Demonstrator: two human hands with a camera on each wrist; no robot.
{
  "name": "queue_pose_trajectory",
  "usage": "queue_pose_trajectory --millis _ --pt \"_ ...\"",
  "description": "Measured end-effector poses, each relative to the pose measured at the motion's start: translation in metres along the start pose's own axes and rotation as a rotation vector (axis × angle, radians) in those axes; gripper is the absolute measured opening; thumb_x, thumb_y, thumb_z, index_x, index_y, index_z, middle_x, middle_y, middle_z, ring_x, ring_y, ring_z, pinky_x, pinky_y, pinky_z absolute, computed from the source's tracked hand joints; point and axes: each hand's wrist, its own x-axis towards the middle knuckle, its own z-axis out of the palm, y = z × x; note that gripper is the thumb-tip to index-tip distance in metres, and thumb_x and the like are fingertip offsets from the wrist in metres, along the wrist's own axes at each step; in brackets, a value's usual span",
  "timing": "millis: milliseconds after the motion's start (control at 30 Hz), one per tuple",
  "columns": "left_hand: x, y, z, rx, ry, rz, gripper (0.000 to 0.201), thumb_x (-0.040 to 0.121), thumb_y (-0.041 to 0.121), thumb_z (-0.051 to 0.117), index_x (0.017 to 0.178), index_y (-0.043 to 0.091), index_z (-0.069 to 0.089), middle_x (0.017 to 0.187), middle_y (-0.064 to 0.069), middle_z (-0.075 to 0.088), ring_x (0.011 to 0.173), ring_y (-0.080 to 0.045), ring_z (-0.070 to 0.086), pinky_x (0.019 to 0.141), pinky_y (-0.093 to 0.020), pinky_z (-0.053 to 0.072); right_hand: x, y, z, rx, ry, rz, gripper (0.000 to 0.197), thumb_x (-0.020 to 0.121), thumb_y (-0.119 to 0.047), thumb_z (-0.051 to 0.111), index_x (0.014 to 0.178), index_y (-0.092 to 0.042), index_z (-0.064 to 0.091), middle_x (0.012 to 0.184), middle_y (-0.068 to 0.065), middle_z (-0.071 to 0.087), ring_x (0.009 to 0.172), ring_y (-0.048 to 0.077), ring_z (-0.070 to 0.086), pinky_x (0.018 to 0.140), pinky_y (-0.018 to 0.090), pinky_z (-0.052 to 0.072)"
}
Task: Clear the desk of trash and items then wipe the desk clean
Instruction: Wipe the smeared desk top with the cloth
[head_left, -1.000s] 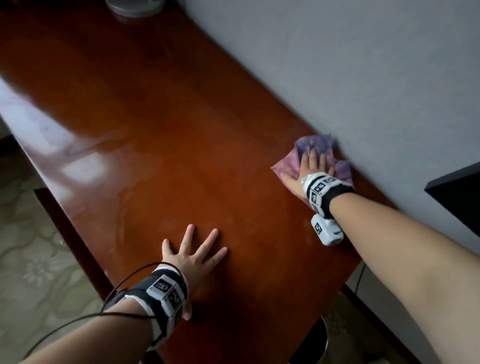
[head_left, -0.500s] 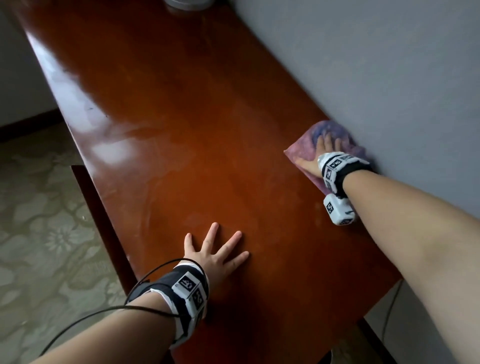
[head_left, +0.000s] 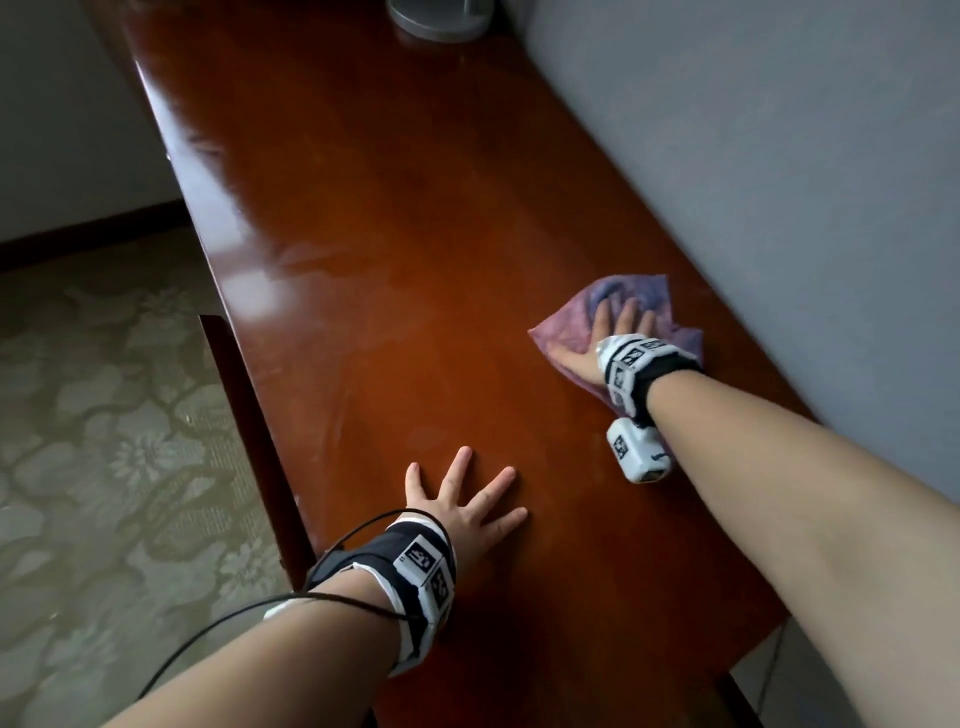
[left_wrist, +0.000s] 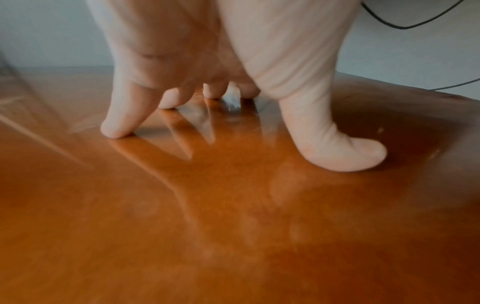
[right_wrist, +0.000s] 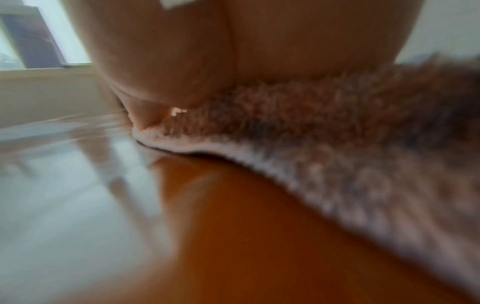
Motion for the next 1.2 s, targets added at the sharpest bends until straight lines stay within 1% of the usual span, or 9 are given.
queue_pose_trajectory --millis 167,333,467,600,733,867,1033,1133,1200 --pt "-0.003 -0.001 -0.002 -0.002 0.018 0.004 0.088 0.093 0.028 0.056 0.148 0.044 -0.011 0.153 0.008 -0.033 0.139 -0.04 -0.027 0.103 -0.076 0.005 -0.088 -0.001 0.045 -0.152 -0.12 -0.189 0.107 0.076 -0.085 0.033 0.15 -0.028 -0.021 0.154 0.009 -0.033 0.143 0.033 -0.025 0.116 0.058 -0.005" --pt "0.002 -0.003 0.003 0.006 0.015 0.012 0.105 0.085 0.03 0.068 0.146 0.045 -0.016 0.151 0.009 -0.036 0.139 -0.04 -0.029 0.104 -0.075 0.005 -0.086 0.053 0.042 -0.178 -0.223 -0.018 0.118 0.066 -0.092 0.034 0.149 -0.03 -0.022 0.154 0.009 -0.034 0.143 0.034 -0.025 0.116 0.056 -0.004" --pt "0.007 -0.003 0.007 0.022 0.006 0.013 0.111 0.082 0.034 0.071 0.145 0.045 -0.02 0.15 0.009 -0.039 0.138 -0.04 -0.03 0.104 -0.075 0.006 -0.042 0.019 0.026 0.088 -0.059 0.185 0.127 0.049 -0.099 0.018 0.153 -0.029 0.001 0.16 0.017 -0.006 0.145 0.043 -0.002 0.113 0.061 0.003" --pt "0.011 -0.001 0.009 0.04 0.02 -0.004 0.104 0.087 0.032 0.066 0.145 0.046 -0.02 0.15 0.01 -0.039 0.139 -0.04 -0.029 0.104 -0.075 0.007 -0.061 -0.028 0.047 0.068 0.1 0.076 0.095 0.073 -0.078 0.019 0.142 -0.019 0.047 0.148 0.021 0.039 0.134 0.044 0.038 0.103 0.065 0.032" --pt "0.013 0.001 0.01 0.068 0.038 -0.019 0.102 0.088 0.033 0.064 0.144 0.046 -0.021 0.149 0.009 -0.04 0.139 -0.04 -0.029 0.104 -0.074 0.009 -0.124 0.016 0.093 0.029 0.072 -0.126 0.092 0.079 -0.08 0.008 0.154 -0.028 0.004 0.158 -0.001 -0.015 0.149 0.025 -0.004 0.116 0.051 0.0" --pt "0.016 0.0 0.014 0.117 -0.002 -0.027 0.137 0.063 0.05 0.082 0.138 0.045 -0.032 0.143 0.009 -0.048 0.137 -0.041 -0.031 0.104 -0.074 0.011 -0.16 0.09 0.119 0.04 0.063 0.02 0.108 0.058 -0.082 -0.03 0.152 -0.034 -0.008 0.156 -0.008 -0.023 0.148 0.018 -0.011 0.117 0.047 -0.002" --pt "0.015 0.003 0.013 0.14 -0.012 -0.035 0.143 0.057 0.053 0.084 0.137 0.044 -0.035 0.141 0.009 -0.05 0.137 -0.042 -0.031 0.104 -0.075 0.012 -0.171 0.058 0.109 0.236 0.062 0.246 0.092 0.072 -0.068 0.003 0.151 -0.025 0.027 0.16 0.009 0.014 0.147 0.031 0.015 0.112 0.063 0.012" --pt "0.013 0.002 0.011 0.14 0.009 -0.037 0.144 0.056 0.052 0.086 0.139 0.044 -0.031 0.144 0.01 -0.046 0.138 -0.042 -0.029 0.103 -0.075 0.013 -0.208 0.025 0.137 0.182 -0.019 0.049 0.098 0.069 -0.078 0.004 0.153 -0.028 -0.001 0.158 0.008 -0.015 0.147 0.031 -0.012 0.111 0.059 -0.007" --pt "0.008 0.001 0.014 0.129 0.036 -0.037 0.143 0.055 0.052 0.086 0.142 0.043 -0.028 0.147 0.011 -0.043 0.14 -0.04 -0.026 0.104 -0.073 0.014 -0.247 0.025 0.16 0.162 -0.005 -0.04 0.101 0.069 -0.086 0.021 0.152 -0.029 0.011 0.159 0.009 0.001 0.147 0.031 -0.002 0.11 0.056 -0.003"
